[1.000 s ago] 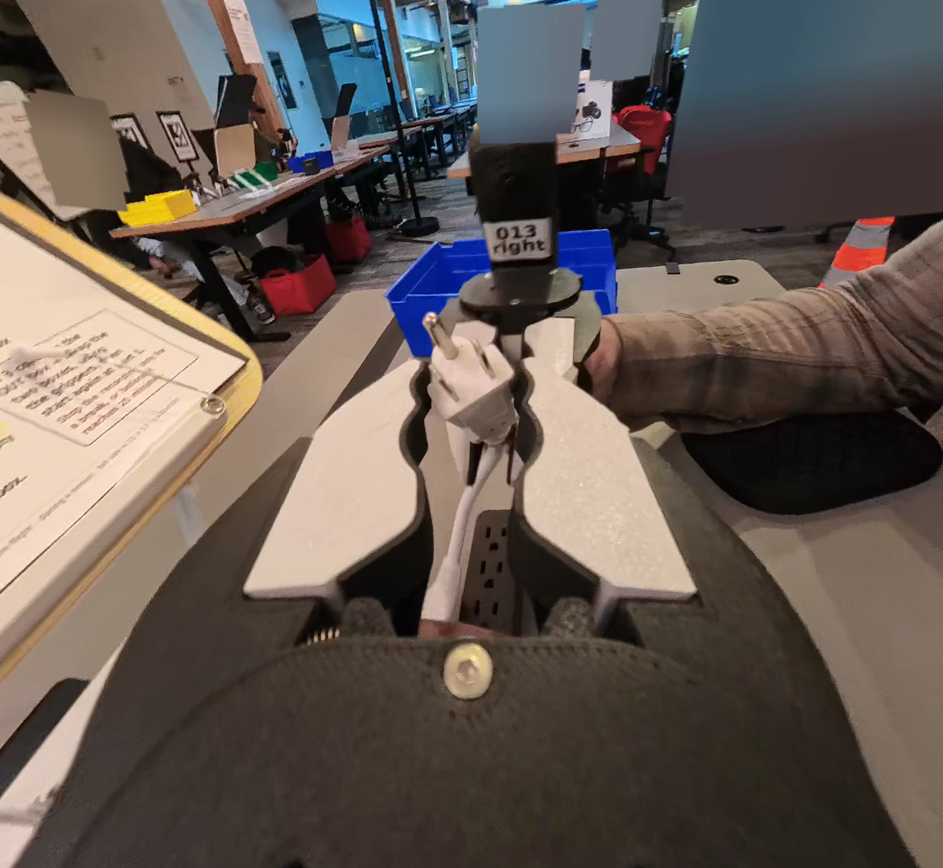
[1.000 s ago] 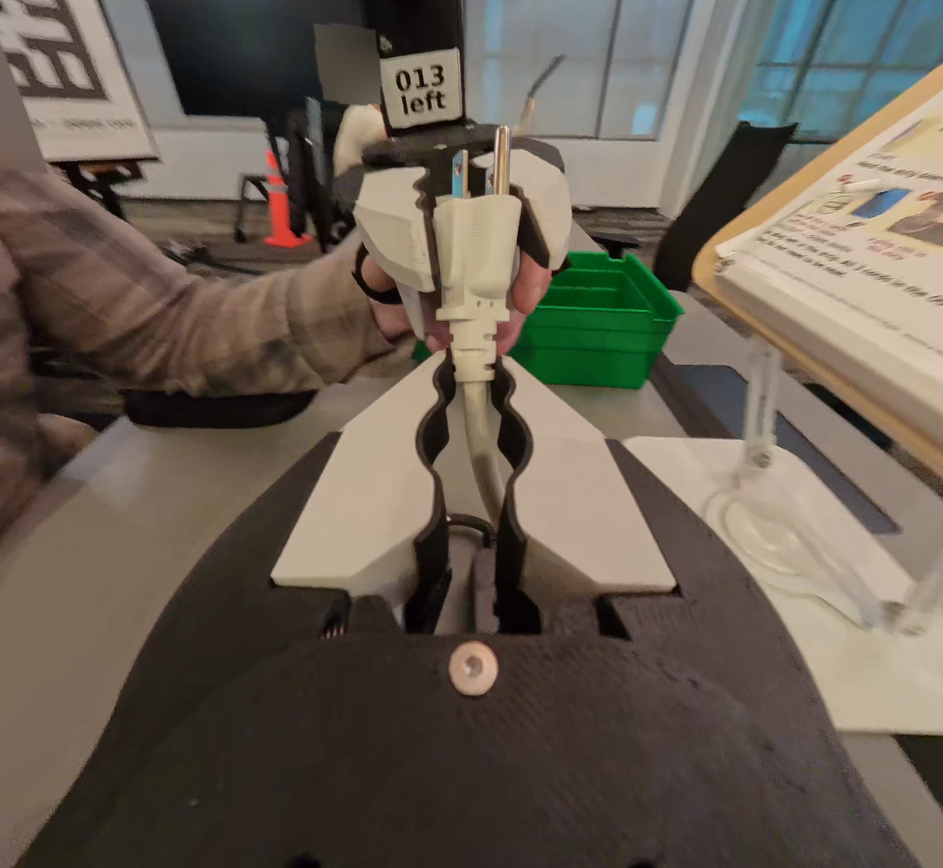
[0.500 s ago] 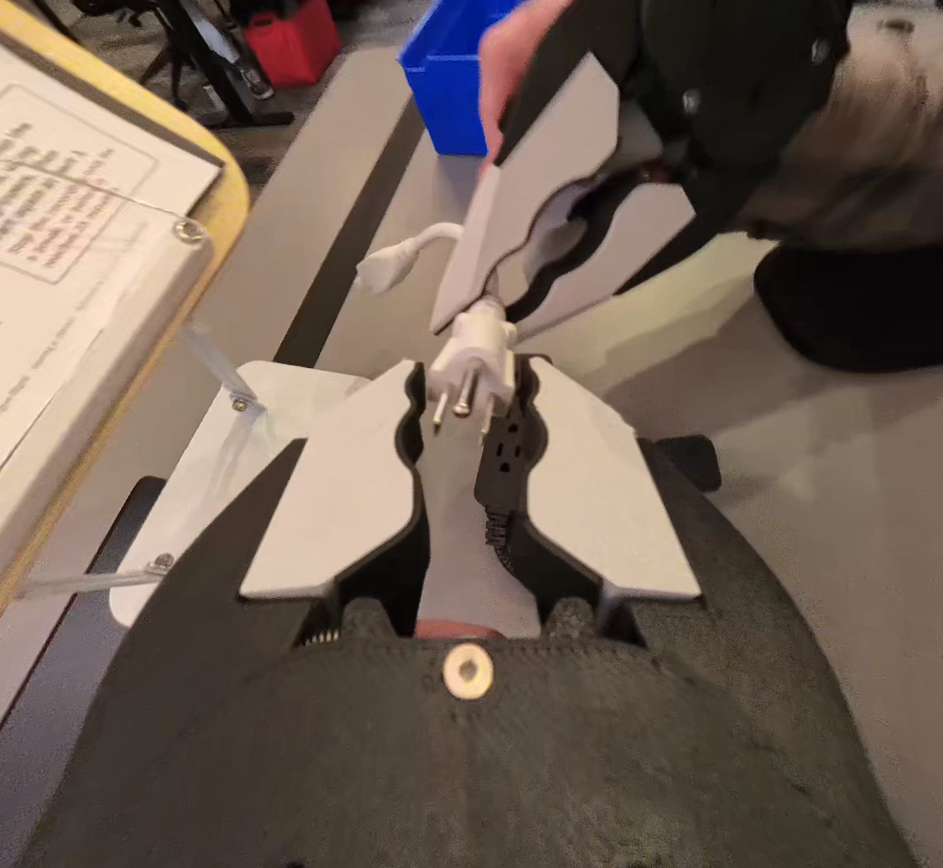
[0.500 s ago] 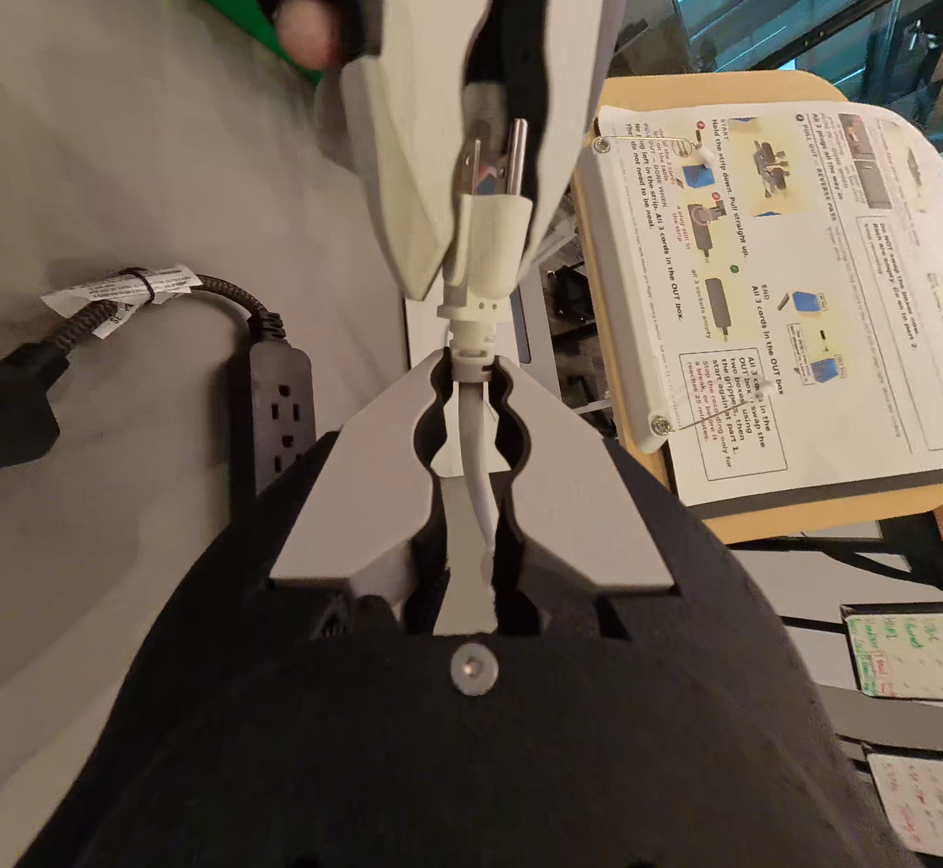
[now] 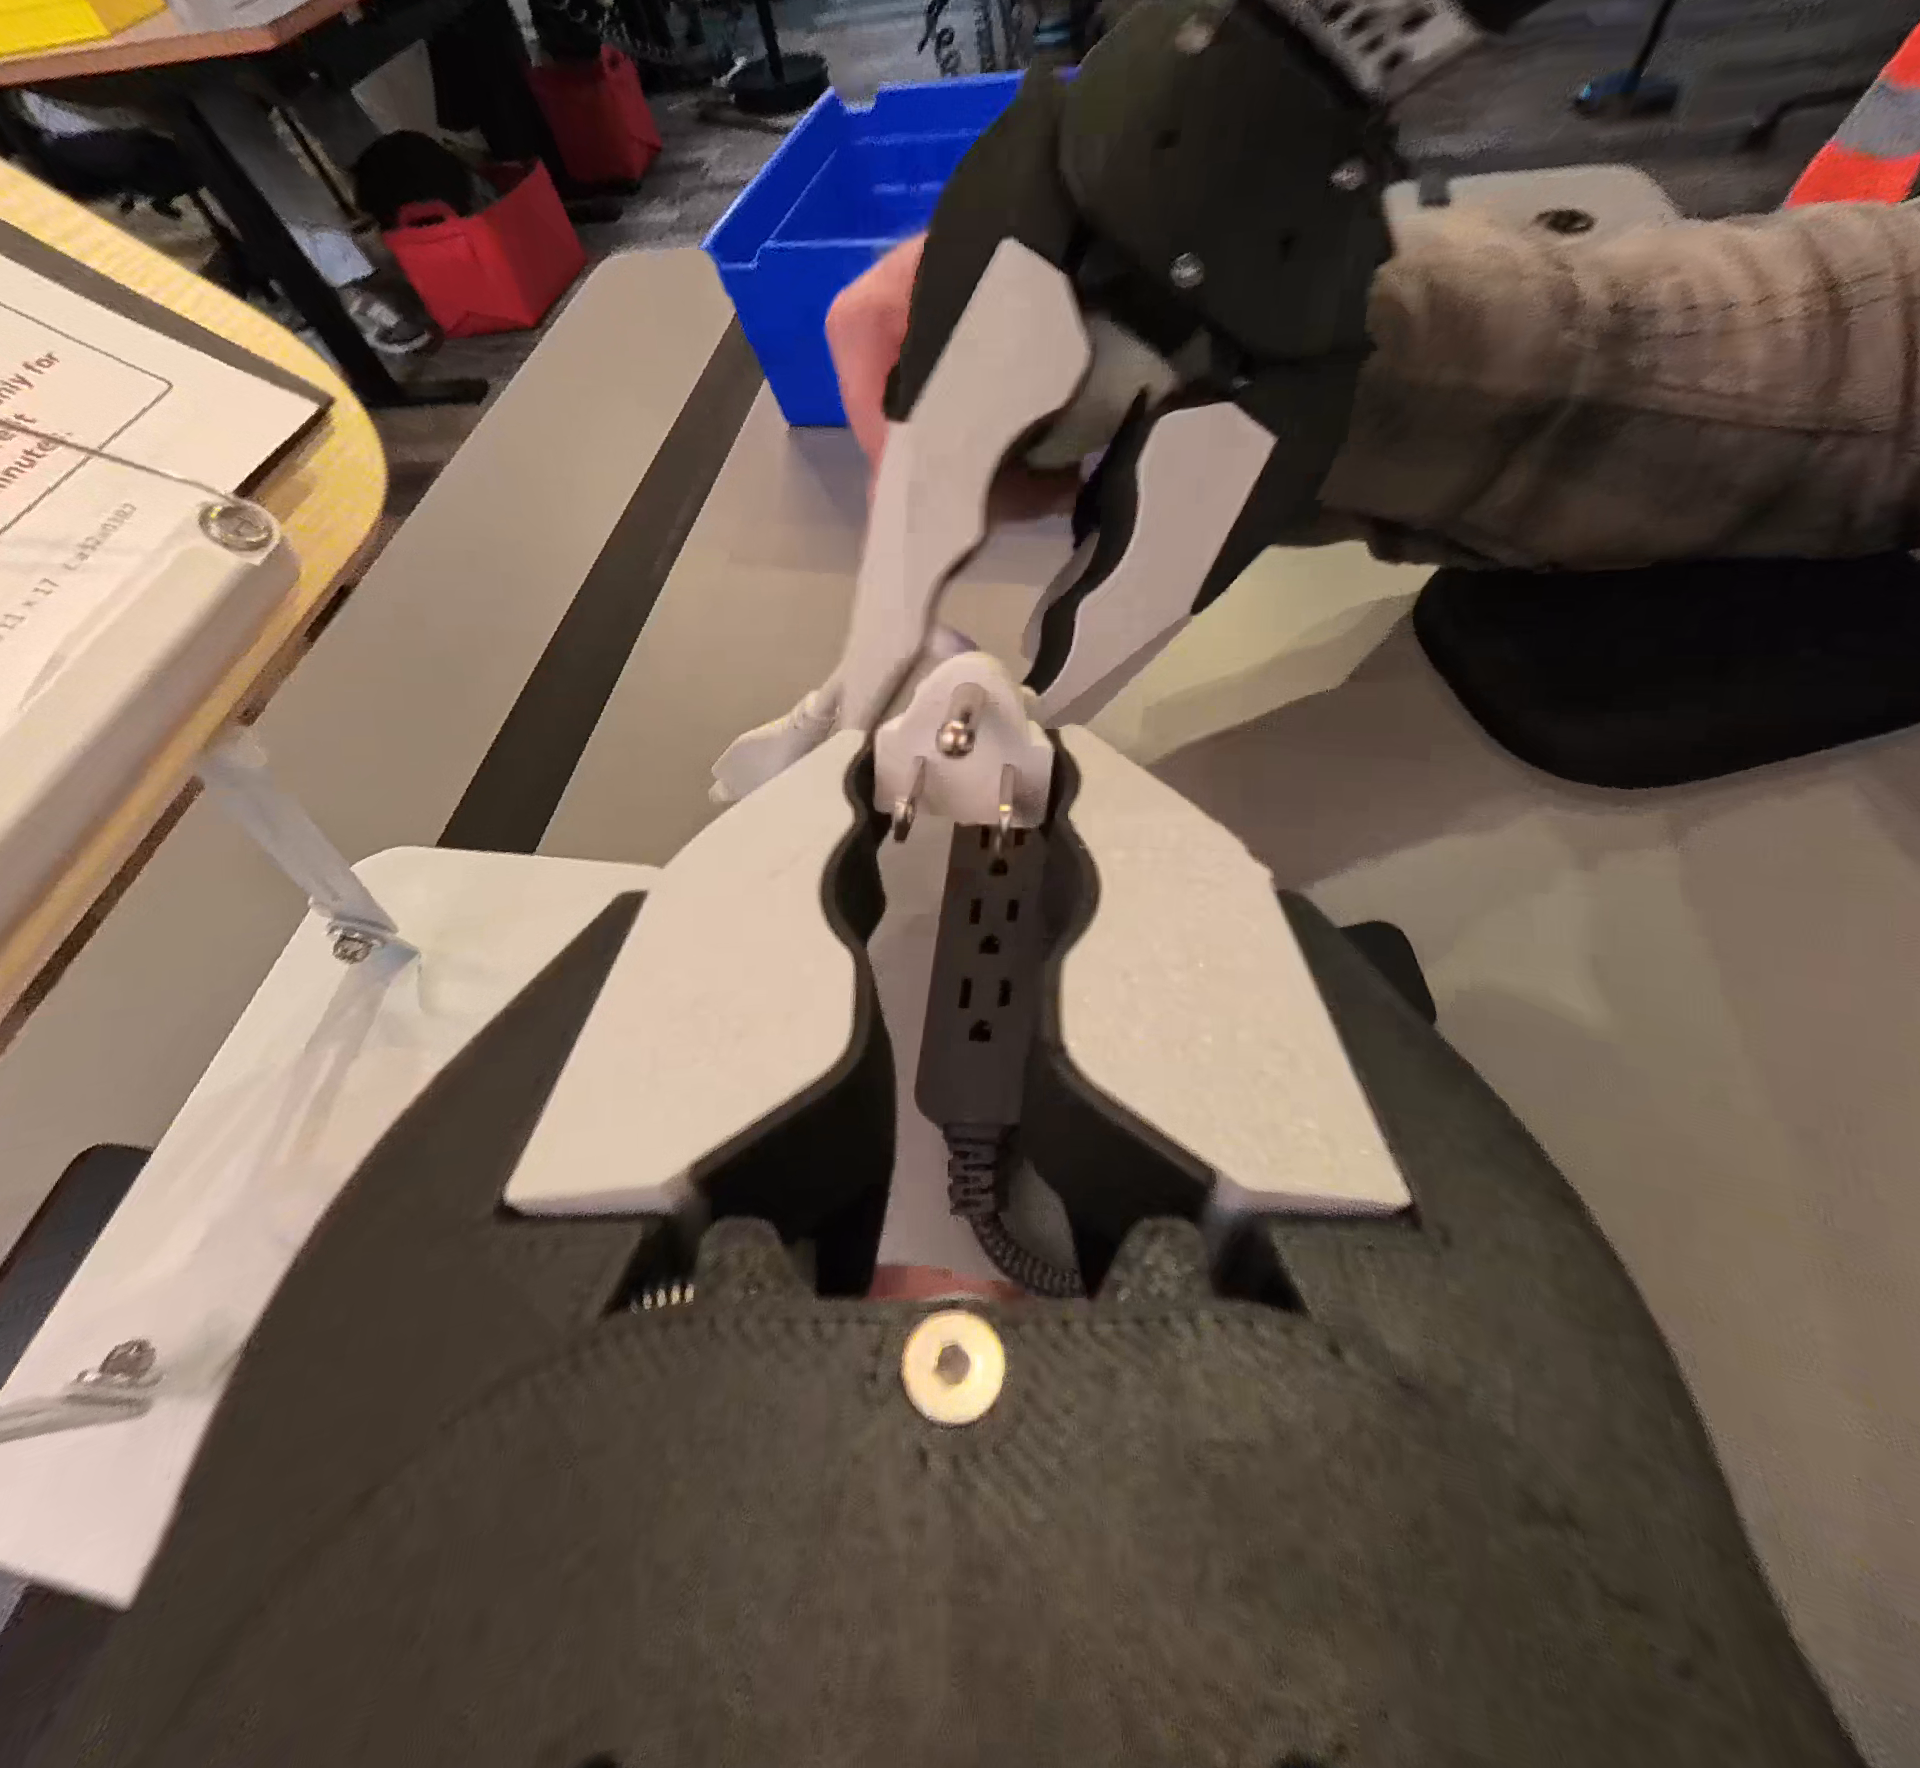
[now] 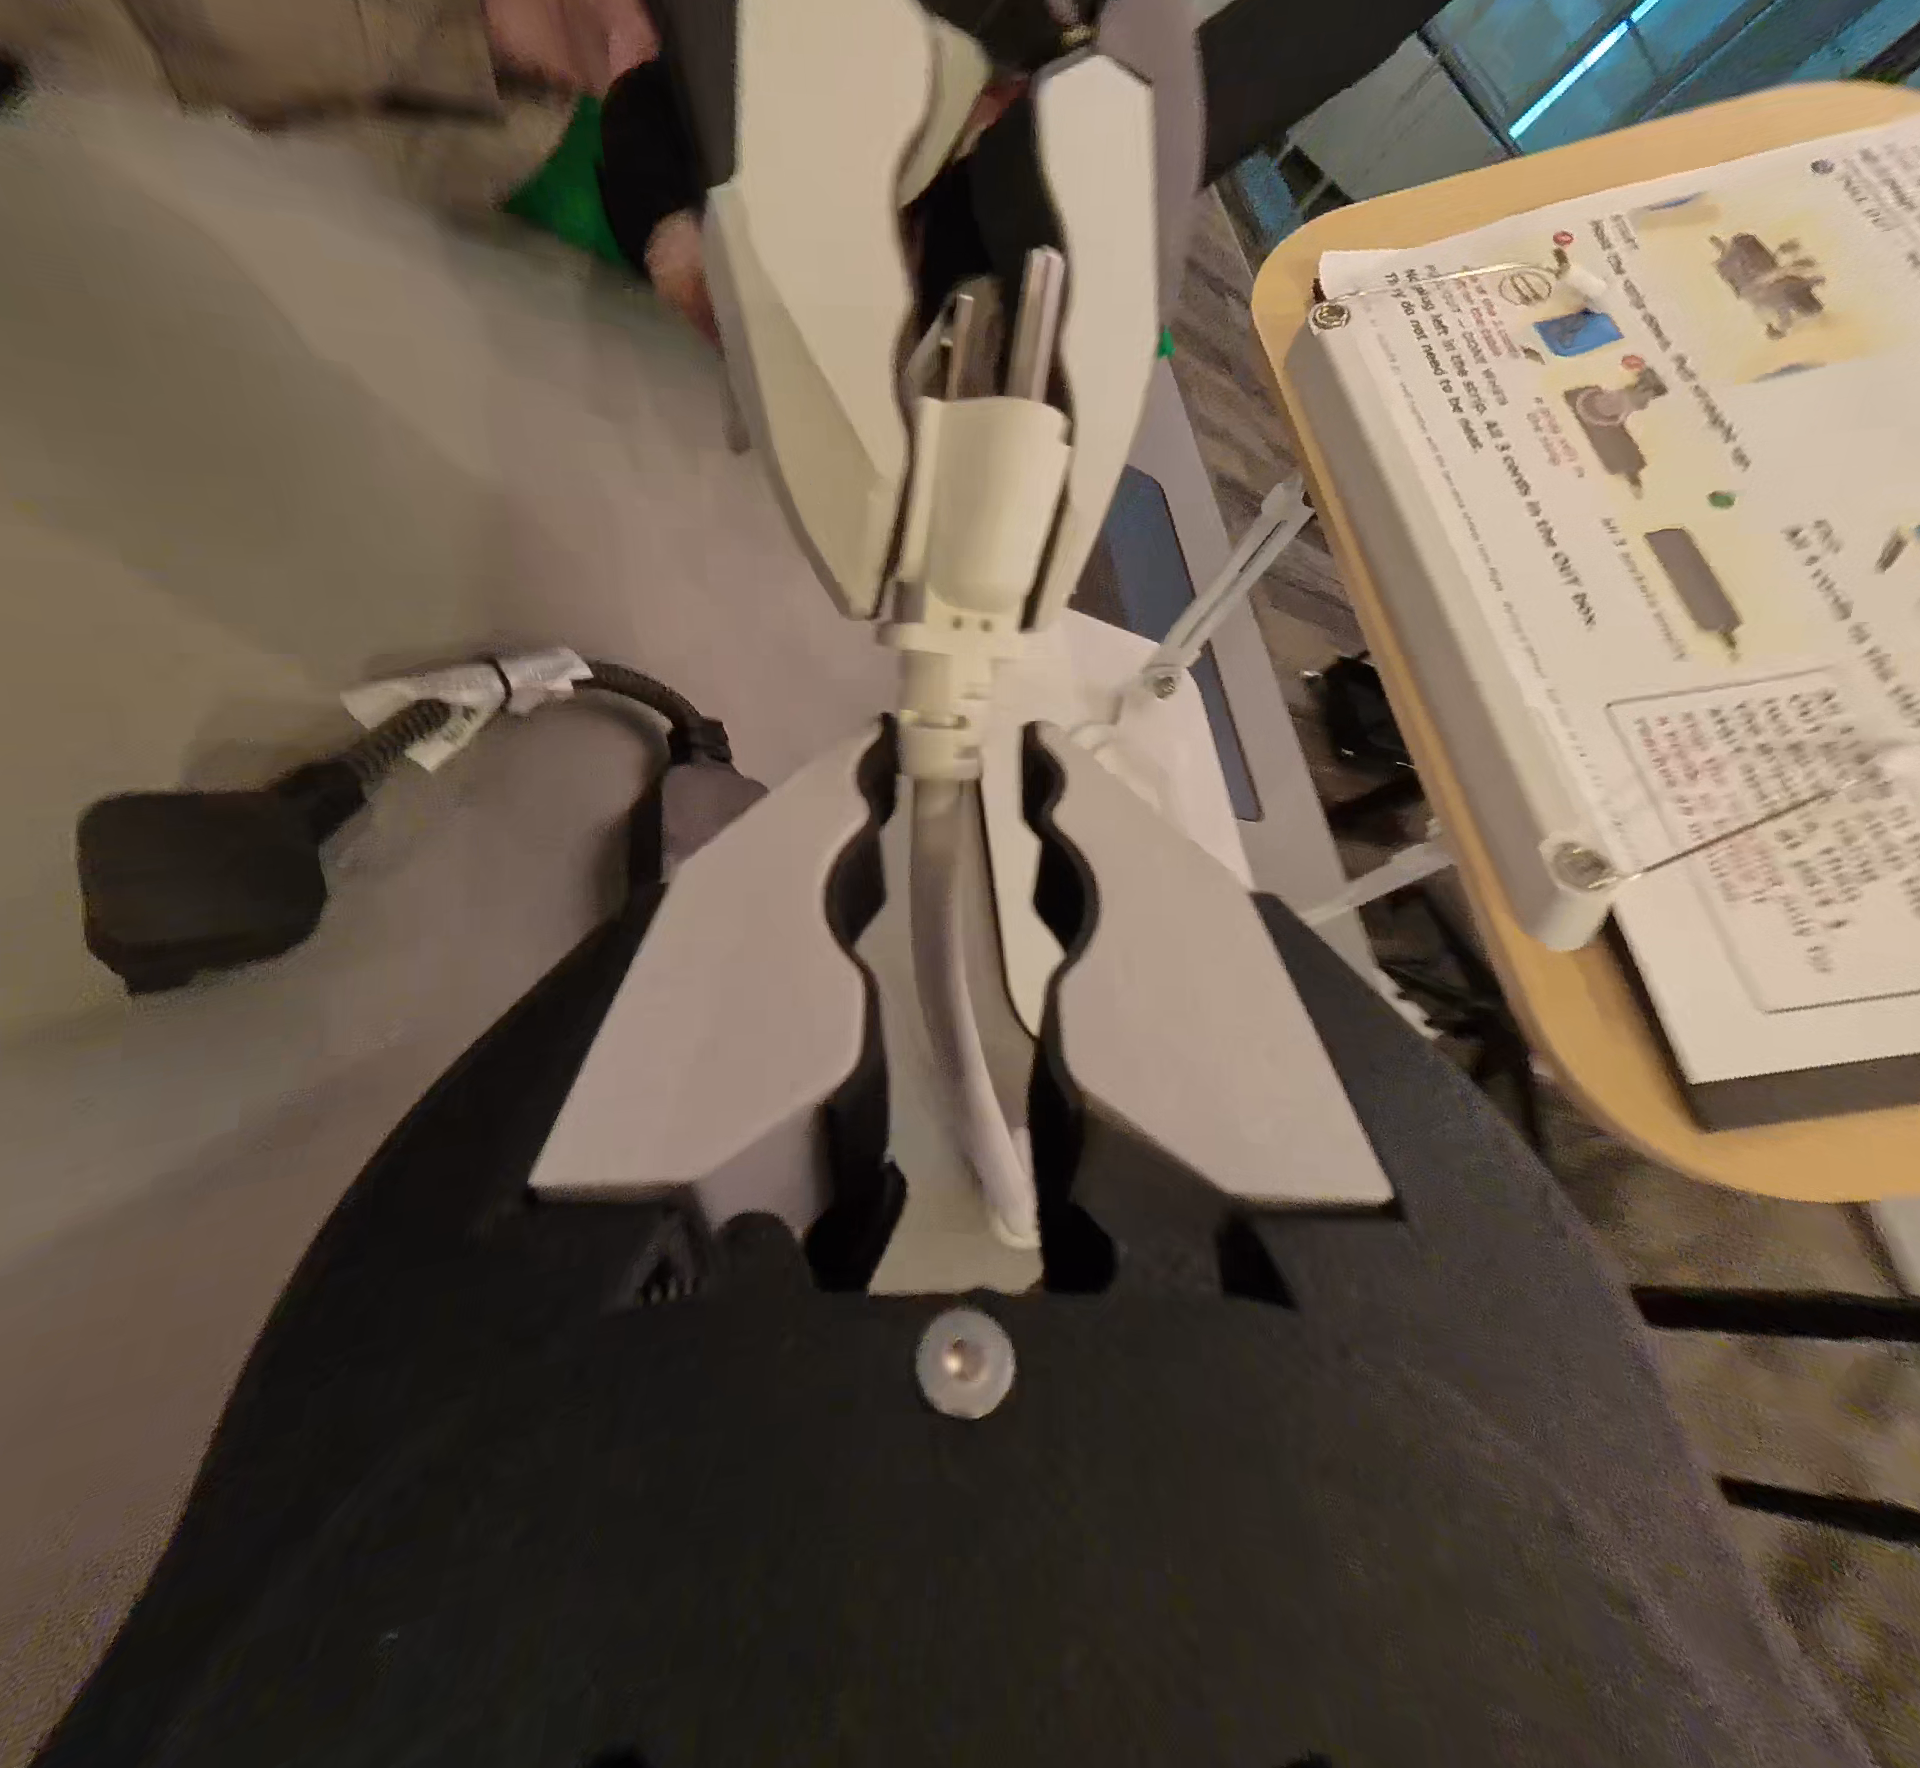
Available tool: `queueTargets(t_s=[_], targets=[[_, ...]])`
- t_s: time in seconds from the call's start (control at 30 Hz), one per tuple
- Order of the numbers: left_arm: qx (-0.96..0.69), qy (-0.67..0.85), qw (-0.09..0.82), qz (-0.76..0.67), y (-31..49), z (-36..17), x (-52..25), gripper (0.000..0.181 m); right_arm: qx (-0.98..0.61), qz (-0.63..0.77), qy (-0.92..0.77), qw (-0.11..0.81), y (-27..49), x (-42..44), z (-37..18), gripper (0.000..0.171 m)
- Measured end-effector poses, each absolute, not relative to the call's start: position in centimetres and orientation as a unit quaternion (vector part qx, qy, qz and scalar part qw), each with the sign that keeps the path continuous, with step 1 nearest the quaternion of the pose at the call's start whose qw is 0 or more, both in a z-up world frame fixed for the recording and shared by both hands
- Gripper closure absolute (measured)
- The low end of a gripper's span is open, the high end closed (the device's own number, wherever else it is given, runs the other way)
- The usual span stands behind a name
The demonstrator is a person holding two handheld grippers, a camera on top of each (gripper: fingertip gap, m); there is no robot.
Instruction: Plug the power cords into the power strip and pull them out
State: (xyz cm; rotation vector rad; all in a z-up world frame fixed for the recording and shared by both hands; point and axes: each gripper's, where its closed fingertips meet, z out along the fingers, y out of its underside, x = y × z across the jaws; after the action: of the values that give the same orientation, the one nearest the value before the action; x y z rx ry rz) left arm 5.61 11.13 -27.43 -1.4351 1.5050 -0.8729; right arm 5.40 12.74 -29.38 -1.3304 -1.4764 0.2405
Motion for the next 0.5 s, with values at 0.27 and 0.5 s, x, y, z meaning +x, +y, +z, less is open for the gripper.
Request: queueTargets(t_s=[0.27, 0.5], targets=[[-0.545, 0.59, 0.44, -0.403, 10.7, -27.3, 6.0, 0.155, -0.556, 0.326, -0.549, 0.533, 11.8, 5.0, -29.3, 0.142], [-0.529, 0.562, 0.451, -0.448, 11.0, -27.1, 5.7, 0.154, -0.536, 0.377, -0.53, 0.538, 11.2, 4.0, -28.8, 0.158]])
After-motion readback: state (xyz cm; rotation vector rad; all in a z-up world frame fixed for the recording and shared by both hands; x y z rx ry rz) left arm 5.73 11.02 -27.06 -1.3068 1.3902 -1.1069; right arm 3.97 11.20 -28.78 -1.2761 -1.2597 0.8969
